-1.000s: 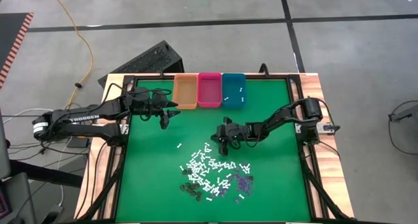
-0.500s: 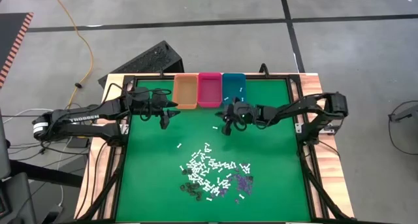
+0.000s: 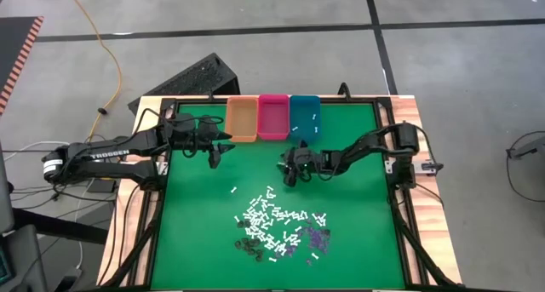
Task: Sort Halloween decoration
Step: Put the white bone toy into the blue bin
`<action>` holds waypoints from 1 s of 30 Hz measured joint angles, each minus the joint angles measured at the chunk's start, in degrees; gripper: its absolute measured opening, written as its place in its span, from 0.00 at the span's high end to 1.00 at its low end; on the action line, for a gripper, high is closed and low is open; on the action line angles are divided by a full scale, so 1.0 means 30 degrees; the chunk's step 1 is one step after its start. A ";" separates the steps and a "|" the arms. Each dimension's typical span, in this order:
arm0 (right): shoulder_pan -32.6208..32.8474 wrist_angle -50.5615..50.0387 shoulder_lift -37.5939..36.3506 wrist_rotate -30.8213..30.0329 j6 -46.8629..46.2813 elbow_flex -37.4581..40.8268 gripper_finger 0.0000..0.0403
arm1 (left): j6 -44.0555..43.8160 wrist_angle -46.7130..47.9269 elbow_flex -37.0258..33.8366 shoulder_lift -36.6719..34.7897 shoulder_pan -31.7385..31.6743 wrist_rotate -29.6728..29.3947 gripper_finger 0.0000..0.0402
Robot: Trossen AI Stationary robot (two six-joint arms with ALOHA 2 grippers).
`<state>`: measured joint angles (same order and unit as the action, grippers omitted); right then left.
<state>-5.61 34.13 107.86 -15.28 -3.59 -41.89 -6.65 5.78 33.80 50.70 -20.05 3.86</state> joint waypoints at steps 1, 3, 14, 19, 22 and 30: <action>-0.0069 0.0004 0.0155 -0.0003 0.0015 -0.0042 0.42 | 0.0063 0.0007 0.0000 0.0007 0.0000 0.0000 0.56; -0.0163 0.0142 0.0510 0.0155 -0.0417 -0.0022 0.43 | 0.0138 0.0013 0.0000 0.0001 -0.0001 -0.0007 0.56; 0.0022 0.0212 0.1266 -0.0017 -0.1211 0.0837 0.73 | 0.0199 0.0616 0.0000 0.0003 0.0000 -0.0029 0.56; -0.0007 -0.0155 0.1258 -0.0054 -0.1062 0.0905 0.96 | 0.0189 0.0844 0.0000 0.0000 -0.0007 -0.0036 0.56; 0.0070 -0.0055 0.1227 -0.0057 -0.1104 0.0911 0.95 | 0.0104 0.0874 0.0000 0.0007 0.0000 -0.0040 0.56; 0.0328 -0.0810 -0.1183 -0.0950 -0.0657 0.1013 0.96 | 0.0033 0.0838 0.0000 0.0004 0.0000 -0.0058 0.56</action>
<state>-4.62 31.70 104.31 -18.13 -5.56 -38.85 -6.56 8.29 33.80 50.71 -20.05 3.68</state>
